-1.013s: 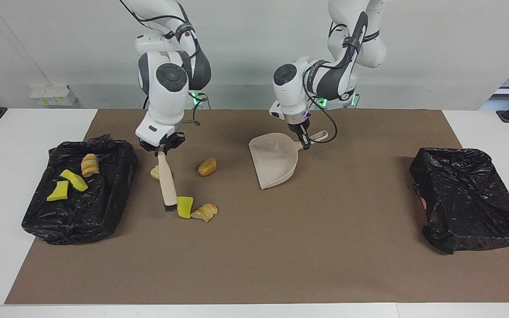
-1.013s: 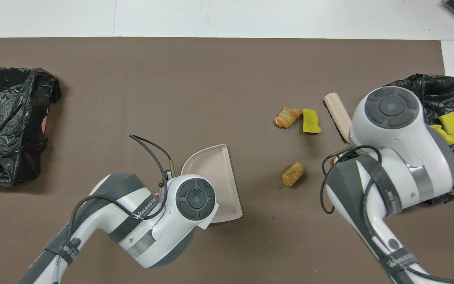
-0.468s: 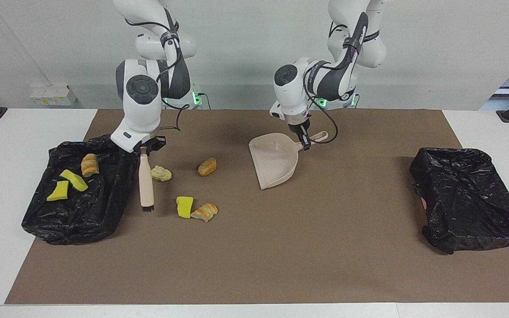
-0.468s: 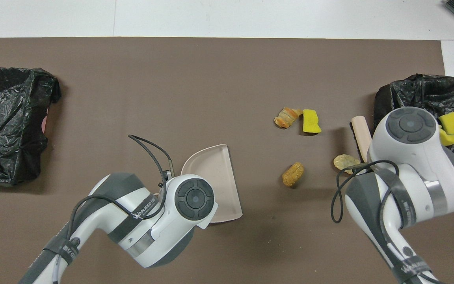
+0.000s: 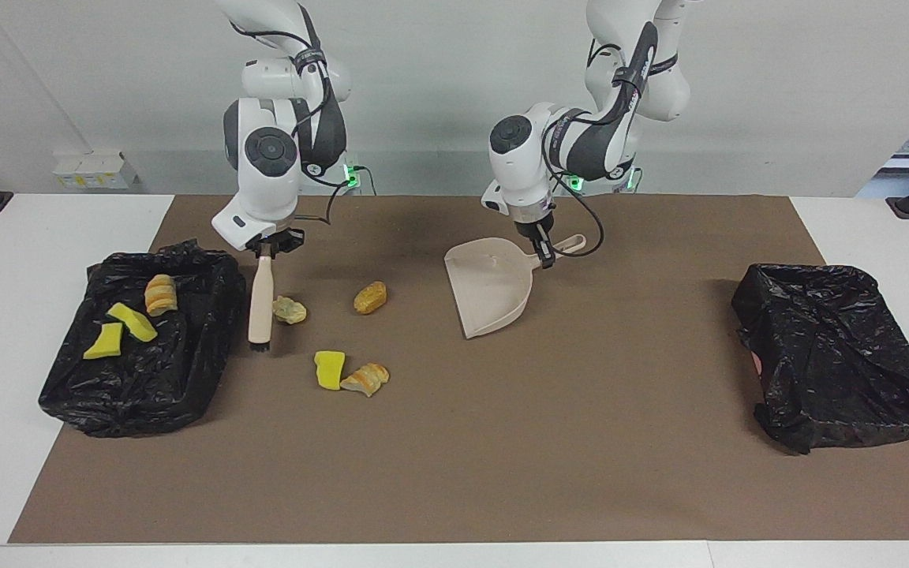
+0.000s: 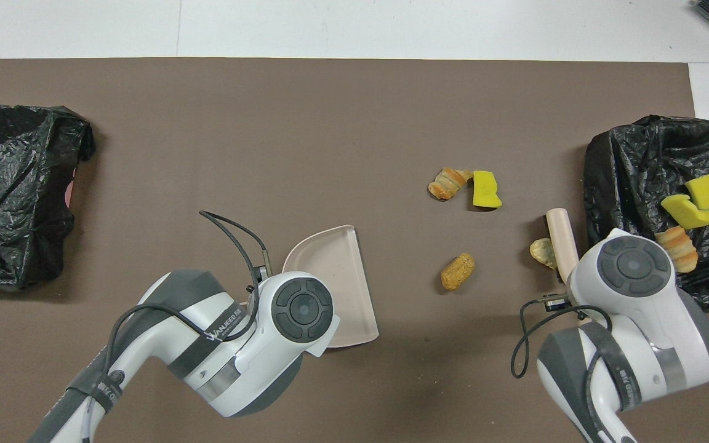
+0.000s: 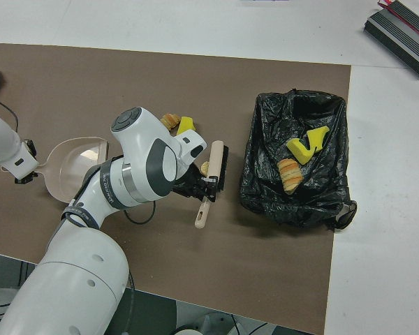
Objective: Sweep and dump trash in bin
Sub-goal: 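Sweep the bread and sponges with the right gripper's brush toward the dustpan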
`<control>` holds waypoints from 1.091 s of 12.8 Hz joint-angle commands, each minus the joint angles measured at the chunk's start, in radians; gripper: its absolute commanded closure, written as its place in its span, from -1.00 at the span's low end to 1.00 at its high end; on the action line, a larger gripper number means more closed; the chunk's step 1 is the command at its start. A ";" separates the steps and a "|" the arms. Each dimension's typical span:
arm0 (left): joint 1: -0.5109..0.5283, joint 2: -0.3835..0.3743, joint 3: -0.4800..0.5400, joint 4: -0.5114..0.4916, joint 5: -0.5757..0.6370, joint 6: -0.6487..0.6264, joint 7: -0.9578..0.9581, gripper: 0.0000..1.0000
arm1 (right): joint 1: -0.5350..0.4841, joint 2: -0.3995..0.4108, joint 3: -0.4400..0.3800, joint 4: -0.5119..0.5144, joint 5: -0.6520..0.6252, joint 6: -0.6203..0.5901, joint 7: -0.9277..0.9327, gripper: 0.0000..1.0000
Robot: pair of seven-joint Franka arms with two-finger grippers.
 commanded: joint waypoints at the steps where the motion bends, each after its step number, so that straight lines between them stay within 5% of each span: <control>1: 0.000 -0.024 0.005 -0.036 -0.009 0.027 -0.037 1.00 | 0.049 0.060 0.009 -0.003 0.023 0.078 0.035 1.00; 8: 0.000 -0.029 0.005 -0.045 -0.010 0.025 -0.043 1.00 | 0.203 0.128 0.018 0.100 0.163 0.074 -0.085 1.00; 14: 0.009 -0.029 0.005 -0.046 -0.018 0.027 -0.043 1.00 | 0.229 0.164 0.017 0.339 0.198 -0.172 -0.080 1.00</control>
